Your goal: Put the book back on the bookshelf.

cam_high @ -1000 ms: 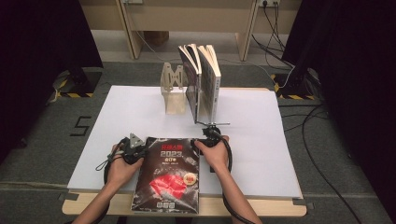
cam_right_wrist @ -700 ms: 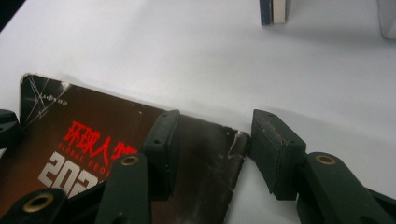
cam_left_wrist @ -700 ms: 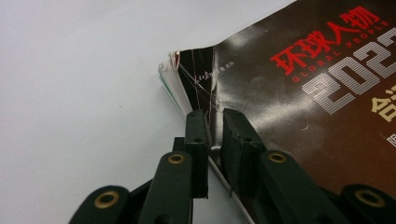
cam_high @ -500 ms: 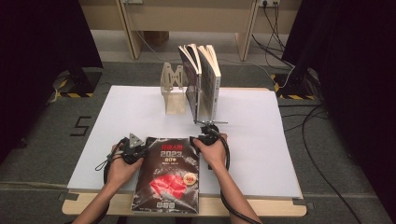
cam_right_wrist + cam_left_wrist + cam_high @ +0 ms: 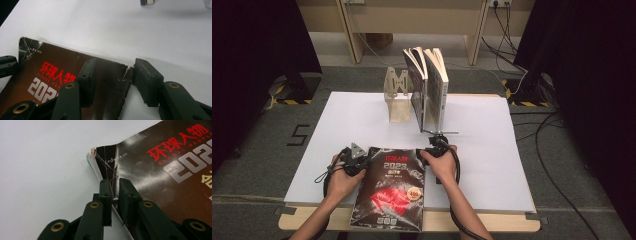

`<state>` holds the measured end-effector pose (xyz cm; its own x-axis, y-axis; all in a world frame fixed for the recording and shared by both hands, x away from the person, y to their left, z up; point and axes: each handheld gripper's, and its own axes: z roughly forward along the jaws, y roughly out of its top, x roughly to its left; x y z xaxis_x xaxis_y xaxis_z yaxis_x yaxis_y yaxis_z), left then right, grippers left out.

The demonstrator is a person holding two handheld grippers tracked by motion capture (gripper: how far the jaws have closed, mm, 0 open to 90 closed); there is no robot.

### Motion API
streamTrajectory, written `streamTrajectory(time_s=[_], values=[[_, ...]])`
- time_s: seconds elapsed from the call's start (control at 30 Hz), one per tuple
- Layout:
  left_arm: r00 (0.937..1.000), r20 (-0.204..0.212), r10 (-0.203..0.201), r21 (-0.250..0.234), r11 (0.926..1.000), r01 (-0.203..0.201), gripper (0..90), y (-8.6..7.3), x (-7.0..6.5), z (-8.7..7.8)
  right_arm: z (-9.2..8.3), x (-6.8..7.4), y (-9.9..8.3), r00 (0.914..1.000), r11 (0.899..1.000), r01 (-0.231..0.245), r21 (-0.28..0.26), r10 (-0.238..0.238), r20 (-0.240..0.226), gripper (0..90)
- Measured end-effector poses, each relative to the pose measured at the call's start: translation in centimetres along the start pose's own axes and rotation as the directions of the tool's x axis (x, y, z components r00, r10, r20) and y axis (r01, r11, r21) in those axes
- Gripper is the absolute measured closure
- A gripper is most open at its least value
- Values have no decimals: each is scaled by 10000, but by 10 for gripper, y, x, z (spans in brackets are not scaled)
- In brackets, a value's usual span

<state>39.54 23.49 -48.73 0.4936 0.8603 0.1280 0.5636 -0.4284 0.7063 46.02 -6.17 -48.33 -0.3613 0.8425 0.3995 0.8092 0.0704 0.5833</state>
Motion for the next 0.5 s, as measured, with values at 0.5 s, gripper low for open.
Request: streamTrajectory(time_s=[0.5], values=[[10000, -49, -9, 44, 10000, 9, 805, 1, -1, 0, -8, 3, -4, 9992, 9993, -343, 179, 347, -207, 537]])
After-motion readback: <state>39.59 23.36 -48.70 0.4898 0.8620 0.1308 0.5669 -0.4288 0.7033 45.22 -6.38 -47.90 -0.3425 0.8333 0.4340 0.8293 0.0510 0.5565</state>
